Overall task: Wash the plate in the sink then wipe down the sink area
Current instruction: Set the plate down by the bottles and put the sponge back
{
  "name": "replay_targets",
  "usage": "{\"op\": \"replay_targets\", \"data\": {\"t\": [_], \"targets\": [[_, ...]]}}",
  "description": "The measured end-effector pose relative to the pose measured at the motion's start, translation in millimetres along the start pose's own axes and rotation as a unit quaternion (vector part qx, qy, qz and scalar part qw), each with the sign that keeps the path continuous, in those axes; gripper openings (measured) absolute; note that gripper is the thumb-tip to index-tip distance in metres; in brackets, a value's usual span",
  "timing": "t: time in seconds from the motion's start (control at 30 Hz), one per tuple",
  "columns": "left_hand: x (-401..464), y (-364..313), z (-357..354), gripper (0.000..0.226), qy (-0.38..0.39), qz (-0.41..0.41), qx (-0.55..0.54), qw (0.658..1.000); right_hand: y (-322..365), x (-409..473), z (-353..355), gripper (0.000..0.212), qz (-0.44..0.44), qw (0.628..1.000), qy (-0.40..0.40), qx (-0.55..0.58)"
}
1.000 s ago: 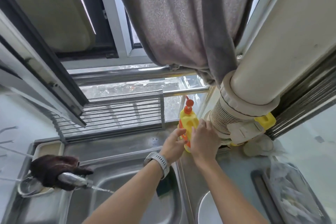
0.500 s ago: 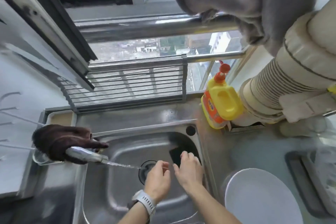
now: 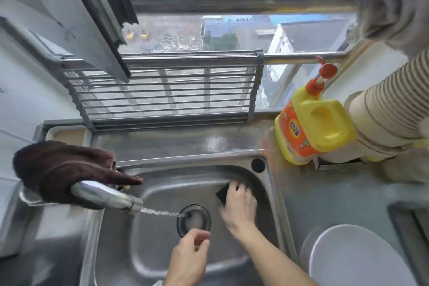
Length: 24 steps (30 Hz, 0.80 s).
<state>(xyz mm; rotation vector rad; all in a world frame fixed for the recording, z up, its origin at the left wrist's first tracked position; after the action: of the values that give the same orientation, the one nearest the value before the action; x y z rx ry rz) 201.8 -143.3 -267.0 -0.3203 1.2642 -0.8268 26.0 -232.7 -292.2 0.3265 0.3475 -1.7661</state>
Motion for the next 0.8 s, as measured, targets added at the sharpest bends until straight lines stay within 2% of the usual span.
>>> {"op": "replay_targets", "data": {"t": [0.17, 0.27, 0.4, 0.6, 0.8], "targets": [[-18, -26, 2, 0.019, 0.002, -0.014, -0.034, 0.999, 3, -20, 124, 0.054, 0.117, 0.978, -0.173, 0.011], [-25, -42, 3, 0.019, 0.008, -0.025, -0.060, 0.998, 0, -5, 186, 0.045, 0.173, 0.962, -0.212, -0.006], [-23, -48, -1, 0.017, 0.007, -0.028, -0.070, 0.997, -9, 40, 210, 0.039, 0.202, 0.962, -0.183, -0.025], [-21, -38, -6, 0.017, 0.004, -0.024, -0.078, 0.997, -15, 77, 187, 0.040, 0.215, 0.970, -0.104, -0.046], [-23, -37, -10, 0.015, 0.006, -0.029, -0.071, 0.997, -18, 79, 177, 0.043, 0.223, 0.968, -0.102, -0.053]]}}
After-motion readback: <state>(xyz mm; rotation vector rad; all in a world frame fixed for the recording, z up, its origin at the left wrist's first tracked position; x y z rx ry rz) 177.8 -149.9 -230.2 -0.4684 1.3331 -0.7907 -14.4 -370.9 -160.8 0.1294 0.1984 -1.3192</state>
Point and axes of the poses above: each hand's wrist, its own x-axis towards the middle knuckle, its own z-axis out of the back of the hand, y = z × x, the point moved 10 cm from there along x, towards the middle knuckle, and after that the axes turned 12 degrees about -x, right-handed, at the moved point
